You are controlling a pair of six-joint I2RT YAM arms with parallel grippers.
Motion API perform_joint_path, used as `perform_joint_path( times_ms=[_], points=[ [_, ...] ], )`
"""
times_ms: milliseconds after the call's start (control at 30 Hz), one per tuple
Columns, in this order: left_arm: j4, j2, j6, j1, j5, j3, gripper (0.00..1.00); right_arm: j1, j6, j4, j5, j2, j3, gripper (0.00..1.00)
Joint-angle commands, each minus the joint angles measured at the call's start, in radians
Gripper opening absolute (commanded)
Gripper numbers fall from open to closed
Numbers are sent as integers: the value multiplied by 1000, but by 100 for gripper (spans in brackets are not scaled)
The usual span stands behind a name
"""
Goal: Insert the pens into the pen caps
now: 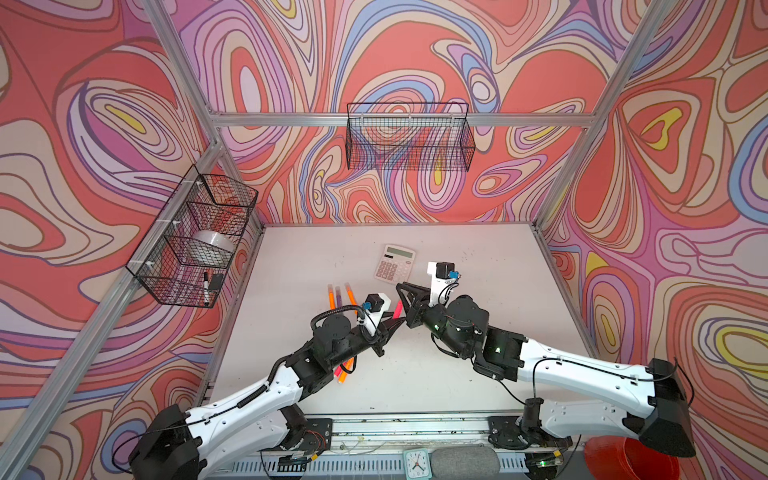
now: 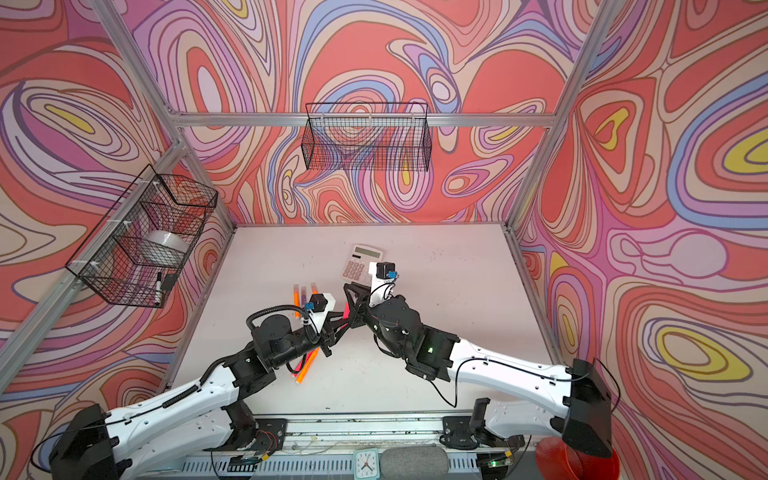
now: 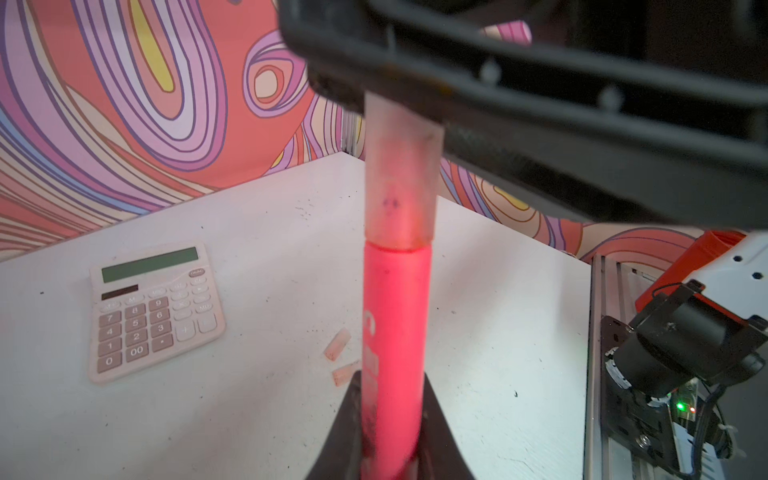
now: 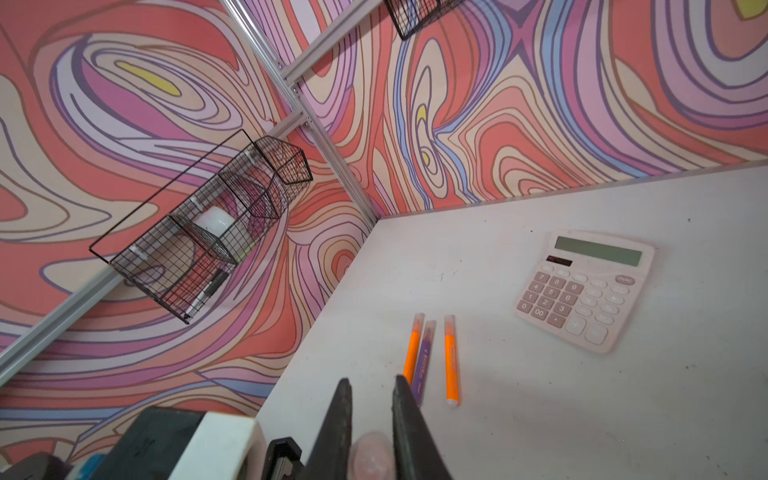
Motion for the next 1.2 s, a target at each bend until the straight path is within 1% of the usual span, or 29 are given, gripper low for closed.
perform_joint_path(
  times_ms=[0,167,267,367,467,533,600,767,867,1167],
  points=[
    [183,-21,-17,35,-195,195,0,109,31,-210,-143,37,-60,0],
    [140,1,28,36,-231,298,0,123,40,-189,-134,38,-97,0],
    [127,0,48,40,-243,335,0,128,46,-185,-135,45,-111,0],
    [118,5,51,49,-252,367,0,136,52,-184,-143,64,-120,0],
    [129,8,44,69,-247,383,0,146,59,-195,-124,71,-132,0],
    [129,9,31,84,-269,392,0,148,65,-188,-119,69,-152,0],
    [140,9,5,113,-266,394,0,148,71,-178,-113,66,-172,0],
    [156,7,-87,188,-247,394,0,148,90,-156,-121,68,-201,0],
    [200,3,-139,227,-225,382,0,150,104,-130,-132,69,-217,0],
    [306,4,-168,281,-148,386,0,167,126,-61,-171,113,-220,0]
  ],
)
